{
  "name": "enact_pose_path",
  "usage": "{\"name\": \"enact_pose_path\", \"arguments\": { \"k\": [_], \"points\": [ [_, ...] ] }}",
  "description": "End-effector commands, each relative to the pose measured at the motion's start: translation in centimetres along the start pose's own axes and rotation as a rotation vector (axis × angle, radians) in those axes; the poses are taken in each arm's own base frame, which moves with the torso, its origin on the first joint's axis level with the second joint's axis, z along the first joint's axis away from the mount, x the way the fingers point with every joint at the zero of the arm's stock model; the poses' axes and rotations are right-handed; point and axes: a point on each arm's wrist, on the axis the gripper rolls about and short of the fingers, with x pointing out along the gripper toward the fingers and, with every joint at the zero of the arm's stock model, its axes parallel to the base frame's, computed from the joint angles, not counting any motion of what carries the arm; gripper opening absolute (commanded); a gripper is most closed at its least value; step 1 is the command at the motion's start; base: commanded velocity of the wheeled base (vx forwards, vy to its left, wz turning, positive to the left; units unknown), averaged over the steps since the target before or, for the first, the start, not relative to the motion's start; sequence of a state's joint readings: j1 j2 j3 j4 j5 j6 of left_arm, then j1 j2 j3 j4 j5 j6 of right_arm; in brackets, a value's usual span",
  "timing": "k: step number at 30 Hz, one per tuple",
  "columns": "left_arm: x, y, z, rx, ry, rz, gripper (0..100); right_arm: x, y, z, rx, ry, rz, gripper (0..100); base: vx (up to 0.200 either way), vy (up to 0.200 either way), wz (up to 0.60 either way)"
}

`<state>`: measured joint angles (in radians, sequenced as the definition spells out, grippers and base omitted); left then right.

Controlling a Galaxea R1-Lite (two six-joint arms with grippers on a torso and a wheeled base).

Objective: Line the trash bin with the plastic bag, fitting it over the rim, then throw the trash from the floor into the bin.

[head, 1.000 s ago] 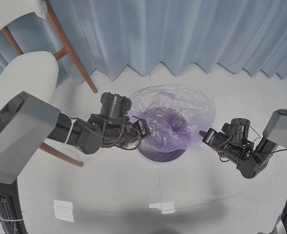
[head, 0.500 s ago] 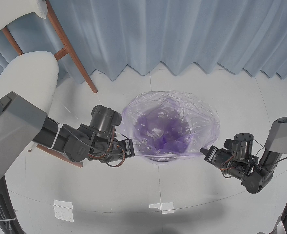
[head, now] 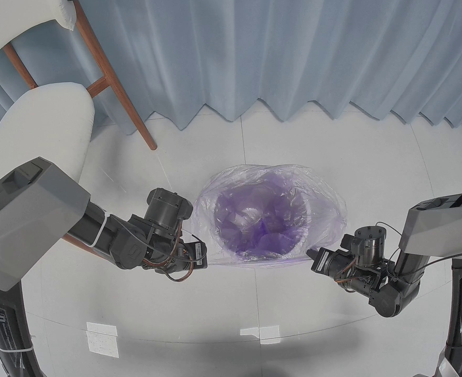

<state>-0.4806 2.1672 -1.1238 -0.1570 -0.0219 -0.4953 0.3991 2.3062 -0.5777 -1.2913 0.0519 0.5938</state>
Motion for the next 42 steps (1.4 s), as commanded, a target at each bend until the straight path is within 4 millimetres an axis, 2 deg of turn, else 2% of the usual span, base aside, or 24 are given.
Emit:
{"name": "enact_pose_path", "arguments": {
  "k": [1,4,9,10,12,13,14,17,18,19,21,23,24,25,26,27,28,30,37,39,42],
  "points": [
    [1.4,1.9,0.0,0.002,0.017,0.054,0,1.9,-0.6,-0.4,-0.012,-0.017,-0.027,0,0.000,0.000,0.00],
    [1.9,1.9,0.3,0.000,-0.017,0.036,0,2.7,-0.6,0.0,-0.011,-0.048,-0.036,0,0.000,0.000,0.00],
    [2.3,1.9,0.3,-0.002,-0.041,0.014,0,2.6,-0.8,-0.2,-0.019,-0.040,-0.041,0,0.000,0.000,0.00],
    [2.2,1.9,0.4,-0.003,-0.040,0.009,0,2.5,-0.8,-0.2,-0.020,-0.039,-0.042,100,0.000,0.000,0.00],
    [2.1,1.9,0.2,-0.004,-0.035,0.003,0,2.1,-0.7,-0.2,-0.019,-0.041,-0.046,100,0.000,0.000,0.00],
    [2.1,1.9,0.2,-0.004,-0.035,0.003,100,2.1,-0.7,-0.2,-0.019,-0.041,-0.046,100,0.000,0.000,0.00],
    [1.6,1.8,0.1,-0.003,-0.046,-0.003,100,1.2,-0.5,0.2,-0.016,-0.061,-0.053,100,0.000,0.000,0.00],
    [-1.6,1.5,0.1,-0.004,-0.100,-0.063,100,-1.7,-0.1,0.4,-0.005,-0.065,-0.048,100,0.000,0.000,0.00],
    [-2.4,1.4,0.0,-0.001,-0.102,-0.084,100,-2.4,-0.1,0.4,-0.005,-0.066,-0.044,100,0.000,0.000,0.00],
    [-2.4,1.4,0.0,-0.001,-0.102,-0.084,100,-2.4,-0.1,0.4,-0.005,-0.066,-0.044,100,0.000,0.000,0.00],
    [-5.1,1.1,-0.8,0.015,-0.090,-0.163,100,-4.3,0.1,0.3,0.001,-0.069,-0.028,100,0.000,0.000,0.00],
    [-6.5,0.7,-1.0,0.026,-0.096,-0.208,100,-5.2,0.3,0.5,0.002,-0.082,-0.016,100,0.000,0.000,0.00],
    [-7.9,0.4,-0.7,0.031,-0.116,-0.251,100,-5.9,0.4,0.6,0.002,-0.099,-0.006,100,0.000,0.000,0.00],
    [-7.9,0.4,-0.7,0.031,-0.116,-0.251,100,-5.9,0.4,0.6,0.002,-0.099,-0.006,100,0.000,0.000,0.00],
    [-9.5,-0.1,0.0,0.027,-0.147,-0.308,100,-6.8,0.5,0.8,0.004,-0.109,0.000,100,0.000,0.000,0.00],
    [-9.5,-0.1,0.0,0.027,-0.147,-0.308,100,-6.8,0.5,0.8,0.004,-0.109,0.000,100,0.000,0.000,0.00],
    [-10.1,-0.8,1.0,0.010,-0.161,-0.354,100,-7.5,0.7,1.0,0.005,-0.118,0.007,100,0.000,0.000,0.00],
    [-9.7,-1.4,1.7,-0.007,-0.162,-0.364,100,-8.0,0.9,1.3,0.003,-0.132,0.014,100,0.000,0.000,0.00],
    [-2.3,-1.9,2.5,-0.044,-0.091,-0.226,100,-8.7,1.2,2.3,0.007,-0.192,0.007,100,0.000,0.000,0.00],
    [-0.9,-2.0,2.5,-0.045,-0.088,-0.191,100,-8.9,1.4,2.5,0.005,-0.202,0.010,100,0.000,0.000,0.00],
    [0.1,-2.5,2.6,-0.039,-0.079,-0.170,100,-9.3,1.6,2.9,0.005,-0.225,0.013,100,0.000,0.000,0.00]
  ]
}}
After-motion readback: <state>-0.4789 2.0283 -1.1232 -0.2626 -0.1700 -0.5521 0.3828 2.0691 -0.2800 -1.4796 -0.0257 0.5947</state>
